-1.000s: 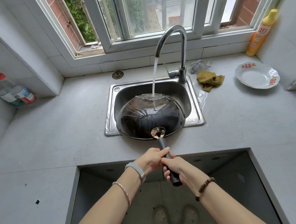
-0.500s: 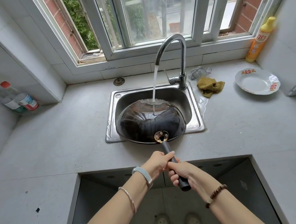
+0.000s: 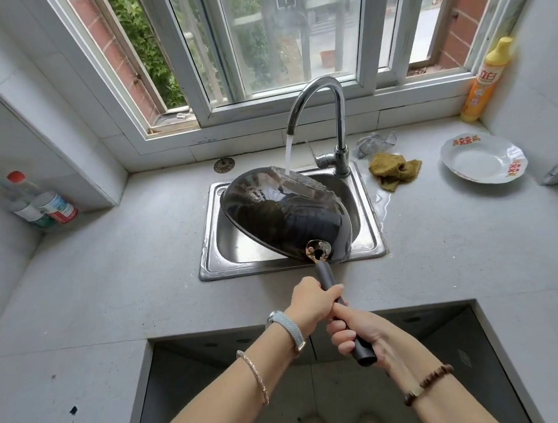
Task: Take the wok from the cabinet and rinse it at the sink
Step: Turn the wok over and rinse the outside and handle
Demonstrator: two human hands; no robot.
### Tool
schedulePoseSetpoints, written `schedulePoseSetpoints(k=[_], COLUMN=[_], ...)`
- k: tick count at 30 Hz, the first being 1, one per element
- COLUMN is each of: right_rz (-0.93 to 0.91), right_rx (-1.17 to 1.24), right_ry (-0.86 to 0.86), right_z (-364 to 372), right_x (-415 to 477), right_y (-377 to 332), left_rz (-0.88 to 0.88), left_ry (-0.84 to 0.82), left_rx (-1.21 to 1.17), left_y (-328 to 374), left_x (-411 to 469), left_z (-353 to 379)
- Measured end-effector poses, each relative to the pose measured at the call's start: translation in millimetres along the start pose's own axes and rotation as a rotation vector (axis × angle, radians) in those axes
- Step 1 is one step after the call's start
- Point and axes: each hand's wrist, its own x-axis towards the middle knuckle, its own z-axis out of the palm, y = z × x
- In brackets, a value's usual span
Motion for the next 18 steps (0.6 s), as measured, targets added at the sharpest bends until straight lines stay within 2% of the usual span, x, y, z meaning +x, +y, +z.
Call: schedulePoseSetpoints(k=[6,18], right_rz=[0.010,-0.015], right_rx=[0.150,0.340], right_ry=[-0.084,-0.234], right_z=[-11,-15], right_x=[-8,-25], right_y=[-6,-23], left_rz=[0.049,0.167], left_ry=[0.061,0.067], left_rx=[0.207,0.286], left_y=[19,47], left_x=[0,2], left_z=[6,7])
